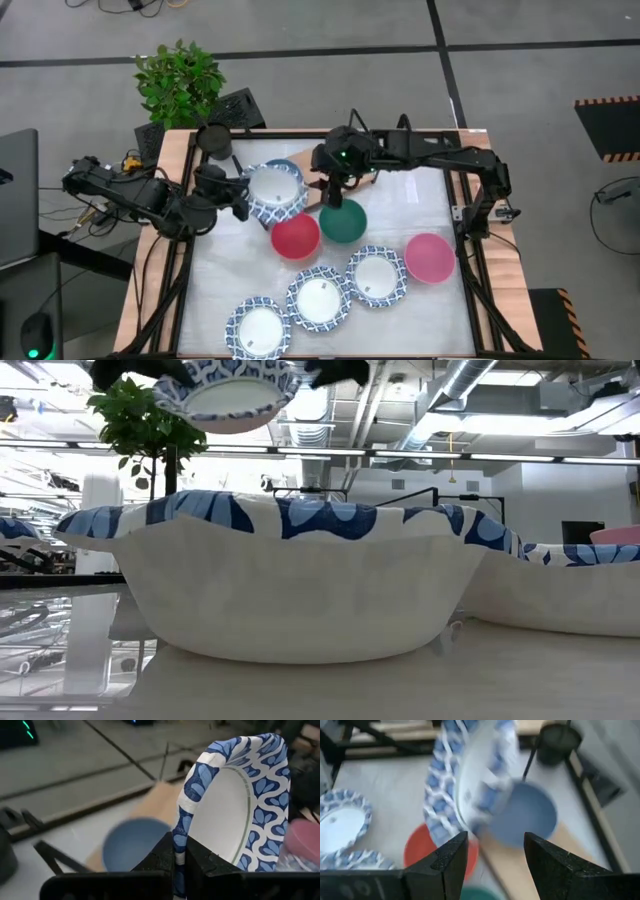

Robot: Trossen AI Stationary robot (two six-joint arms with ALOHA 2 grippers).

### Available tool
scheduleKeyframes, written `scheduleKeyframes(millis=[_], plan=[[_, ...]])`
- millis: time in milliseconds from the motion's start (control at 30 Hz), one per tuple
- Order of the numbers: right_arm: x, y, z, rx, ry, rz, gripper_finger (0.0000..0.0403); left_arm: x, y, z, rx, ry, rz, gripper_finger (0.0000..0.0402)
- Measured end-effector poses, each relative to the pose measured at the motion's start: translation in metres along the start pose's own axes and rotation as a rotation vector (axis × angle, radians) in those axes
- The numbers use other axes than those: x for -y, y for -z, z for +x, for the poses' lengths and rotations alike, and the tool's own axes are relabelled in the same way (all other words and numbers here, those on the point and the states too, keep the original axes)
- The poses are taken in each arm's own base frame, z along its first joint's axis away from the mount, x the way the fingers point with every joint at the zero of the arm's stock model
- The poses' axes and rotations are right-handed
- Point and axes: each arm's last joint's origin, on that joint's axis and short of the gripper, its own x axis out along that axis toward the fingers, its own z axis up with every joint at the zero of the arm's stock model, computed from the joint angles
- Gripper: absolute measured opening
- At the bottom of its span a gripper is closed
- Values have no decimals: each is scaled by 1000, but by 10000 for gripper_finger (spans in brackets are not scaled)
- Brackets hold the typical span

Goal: Place and stack bowls onto a shelf
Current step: Put the white patterned bowl on the shelf

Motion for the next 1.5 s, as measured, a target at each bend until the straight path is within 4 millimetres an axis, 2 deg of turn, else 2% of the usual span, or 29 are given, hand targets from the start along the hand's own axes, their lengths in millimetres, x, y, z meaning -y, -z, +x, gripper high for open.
scheduleKeyframes(millis=[233,467,633,733,1033,1200,1333,1500], plan=[[-21,-15,-3,159,29,-75,221,8,-12,-1,140,-21,40,2],[-19,-18,-3,187,38,-65,221,14,-21,-2,193,2,65,2],[-14,-17,-3,174,189,-26,211,15,-21,-2,182,30,56,2],[-12,-15,-3,163,261,-21,187,15,-21,-2,179,32,56,2],[-9,-14,-3,149,271,-21,73,15,-20,-2,176,34,58,2],[-7,-14,-2,141,279,-28,31,16,-20,-2,160,58,74,5],[-4,-14,-2,137,286,-39,23,17,-20,-2,151,75,104,38],[-1,-13,-2,127,290,-39,40,17,-19,-2,142,92,158,120]])
